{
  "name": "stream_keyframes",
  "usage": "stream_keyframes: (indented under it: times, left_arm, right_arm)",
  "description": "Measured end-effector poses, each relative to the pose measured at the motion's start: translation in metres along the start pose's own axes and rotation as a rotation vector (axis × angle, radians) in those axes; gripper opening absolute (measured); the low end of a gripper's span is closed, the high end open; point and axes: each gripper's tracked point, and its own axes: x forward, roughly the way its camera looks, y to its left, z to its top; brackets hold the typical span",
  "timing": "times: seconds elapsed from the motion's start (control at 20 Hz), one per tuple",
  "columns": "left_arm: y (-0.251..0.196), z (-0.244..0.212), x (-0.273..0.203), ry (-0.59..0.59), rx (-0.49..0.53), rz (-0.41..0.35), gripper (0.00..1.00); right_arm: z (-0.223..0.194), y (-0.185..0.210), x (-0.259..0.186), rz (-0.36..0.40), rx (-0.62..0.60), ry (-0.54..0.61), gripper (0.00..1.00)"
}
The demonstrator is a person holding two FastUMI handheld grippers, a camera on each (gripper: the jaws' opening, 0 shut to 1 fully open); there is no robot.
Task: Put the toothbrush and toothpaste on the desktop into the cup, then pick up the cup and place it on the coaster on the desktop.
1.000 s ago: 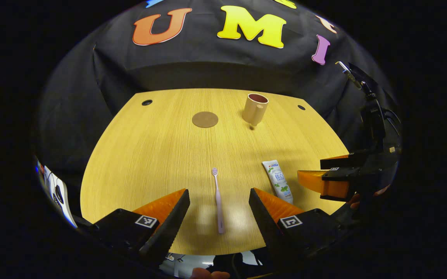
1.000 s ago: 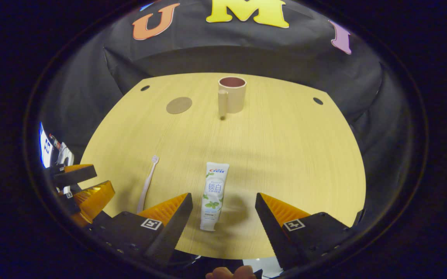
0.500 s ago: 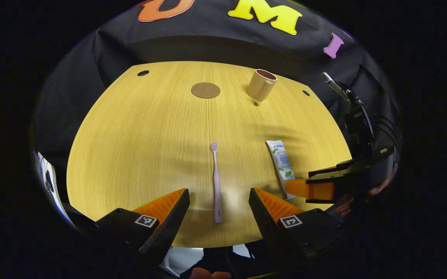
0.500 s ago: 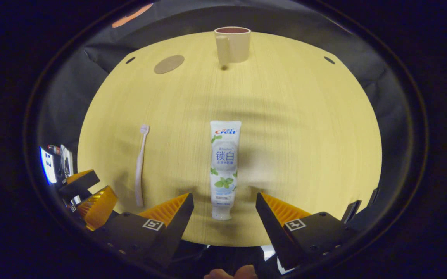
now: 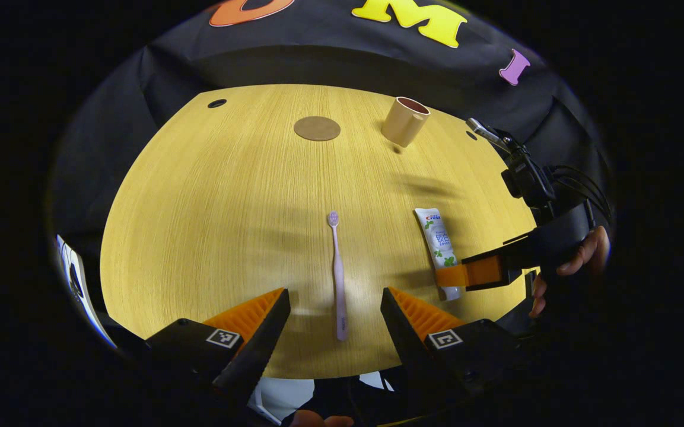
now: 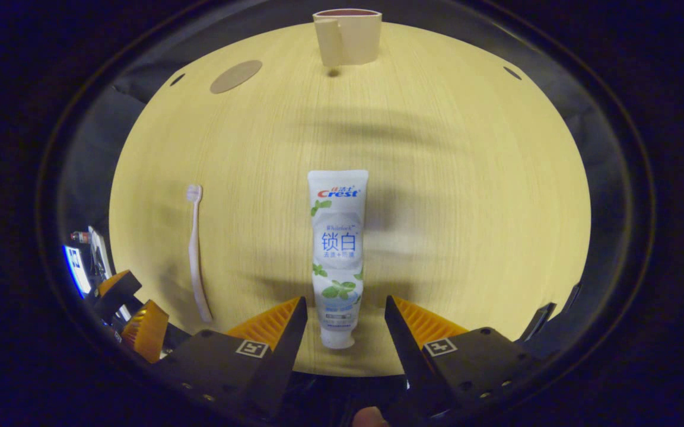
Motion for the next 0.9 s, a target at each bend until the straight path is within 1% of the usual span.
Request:
stream_keyframes:
  times: [0.1, 0.15, 0.2, 0.25, 0.3, 0.4, 0.45, 0.5, 0.55, 0.6, 0.7, 0.8, 0.85, 0.9]
  left_arm:
    - [0.002, -0.001, 0.002, 0.005, -0.011, 0.003, 0.99]
    - [0.003, -0.001, 0.002, 0.008, -0.014, 0.003, 0.99]
    - [0.004, 0.0, 0.002, 0.01, -0.016, 0.003, 0.99]
    - [0.005, -0.001, 0.003, 0.013, -0.016, 0.003, 0.99]
    - [0.005, -0.001, 0.003, 0.015, -0.014, 0.002, 0.99]
    - [0.006, 0.0, 0.002, 0.017, -0.012, 0.002, 0.99]
    - [0.006, 0.0, 0.002, 0.021, -0.011, 0.001, 0.99]
    - [0.007, 0.0, 0.002, 0.024, -0.01, -0.001, 0.99]
    - [0.007, 0.0, 0.002, 0.027, -0.008, -0.001, 0.99]
    - [0.007, 0.0, 0.003, 0.03, -0.006, -0.004, 0.99]
    - [0.005, 0.0, 0.006, 0.035, -0.002, -0.007, 0.99]
    - [0.003, -0.002, 0.009, 0.04, 0.002, -0.015, 0.99]
    - [0.001, -0.002, 0.011, 0.044, 0.004, -0.019, 0.99]
    - [-0.001, -0.003, 0.013, 0.049, 0.007, -0.022, 0.99]
  right_arm:
    - [0.002, 0.003, 0.002, -0.004, -0.003, -0.002, 0.78]
    - [0.001, 0.005, 0.004, -0.003, 0.001, 0.006, 0.73]
    - [0.003, 0.005, 0.003, -0.006, 0.0, 0.013, 0.64]
    - [0.003, 0.005, 0.005, -0.01, 0.001, 0.017, 0.63]
    - [0.005, 0.007, 0.003, -0.005, 0.015, 0.016, 0.64]
    - [0.003, 0.007, 0.012, -0.005, 0.028, 0.029, 0.58]
    - [0.004, 0.007, 0.007, -0.004, 0.025, 0.031, 0.55]
    - [0.004, 0.007, 0.009, -0.006, 0.023, 0.034, 0.55]
    - [0.002, 0.005, 0.009, -0.009, 0.024, 0.042, 0.52]
    - [-0.001, 0.006, 0.012, 0.006, 0.039, 0.042, 0.52]
    - [0.006, 0.006, 0.007, 0.004, 0.043, 0.047, 0.45]
    - [0.004, 0.007, 0.011, -0.002, 0.033, 0.048, 0.46]
    - [0.006, 0.007, 0.012, -0.002, 0.039, 0.045, 0.48]
    - [0.006, 0.006, 0.01, -0.001, 0.039, 0.041, 0.44]
